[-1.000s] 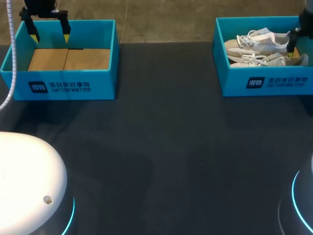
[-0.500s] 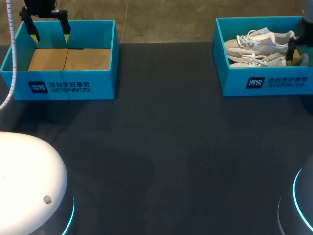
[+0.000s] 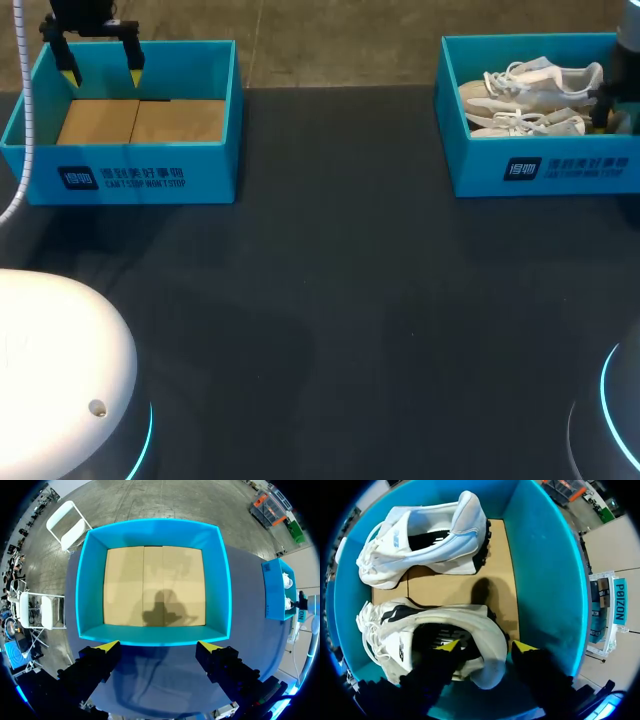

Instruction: Take the shoe out of the shoebox, open the shoe tongue, remove and reinsert the insole, then place the shoe into the shoebox

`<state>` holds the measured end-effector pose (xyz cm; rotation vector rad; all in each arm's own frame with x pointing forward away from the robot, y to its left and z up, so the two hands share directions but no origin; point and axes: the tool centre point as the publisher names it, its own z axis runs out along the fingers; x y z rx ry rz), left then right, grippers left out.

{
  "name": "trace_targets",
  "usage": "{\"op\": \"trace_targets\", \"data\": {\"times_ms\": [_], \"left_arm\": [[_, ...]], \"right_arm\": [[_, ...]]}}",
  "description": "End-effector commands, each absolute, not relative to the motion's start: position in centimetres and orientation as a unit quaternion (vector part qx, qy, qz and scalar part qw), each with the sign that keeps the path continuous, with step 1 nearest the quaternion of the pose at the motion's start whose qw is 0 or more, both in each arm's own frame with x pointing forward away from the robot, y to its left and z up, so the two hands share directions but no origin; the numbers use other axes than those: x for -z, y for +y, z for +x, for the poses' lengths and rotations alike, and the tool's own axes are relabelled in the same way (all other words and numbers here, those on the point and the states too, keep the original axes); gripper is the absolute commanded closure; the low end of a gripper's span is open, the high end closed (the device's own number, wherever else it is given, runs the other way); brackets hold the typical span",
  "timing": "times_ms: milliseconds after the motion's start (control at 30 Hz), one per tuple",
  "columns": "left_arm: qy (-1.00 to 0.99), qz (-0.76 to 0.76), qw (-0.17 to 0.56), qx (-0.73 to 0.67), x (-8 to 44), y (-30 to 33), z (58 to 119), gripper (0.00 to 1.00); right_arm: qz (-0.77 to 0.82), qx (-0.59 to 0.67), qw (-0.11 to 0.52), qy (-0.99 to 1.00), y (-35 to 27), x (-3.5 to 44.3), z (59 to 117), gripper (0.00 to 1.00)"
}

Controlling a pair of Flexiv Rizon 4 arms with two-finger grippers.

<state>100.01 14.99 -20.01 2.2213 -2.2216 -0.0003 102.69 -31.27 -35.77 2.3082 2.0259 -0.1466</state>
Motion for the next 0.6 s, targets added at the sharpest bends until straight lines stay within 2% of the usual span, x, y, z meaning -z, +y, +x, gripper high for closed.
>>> {"op": "trace_targets", "data": {"times_ms": [33,200,267,333,400,600], "left_arm": [[-0.707,0.707,0.0,0.0,20.0,15.0,100.0,0.0],[-0.707,0.707,0.0,0.0,20.0,15.0,100.0,0.0],[-0.707,0.707,0.0,0.0,20.0,15.0,100.0,0.0],[-0.707,0.707,0.0,0.0,20.0,15.0,100.0,0.0],[-0.707,0.707,0.0,0.0,20.0,15.0,100.0,0.0],[-0.707,0.707,0.0,0.0,20.0,15.0,100.0,0.0]], "right_arm": [[0.75,0.055,0.028,0.658,-31.4,36.5,103.3,0.45],[0.75,0.064,0.028,0.658,-31.3,37.0,103.1,0.52],[0.753,0.065,0.026,0.654,-31.3,37.1,103.1,0.58],[0.754,0.066,0.027,0.653,-31.3,37.1,103.1,0.73],[0.756,0.068,0.03,0.65,-31.5,37.1,103.1,1.0],[0.764,0.07,0.036,0.641,-32.1,35.6,102.9,1.0]]}}
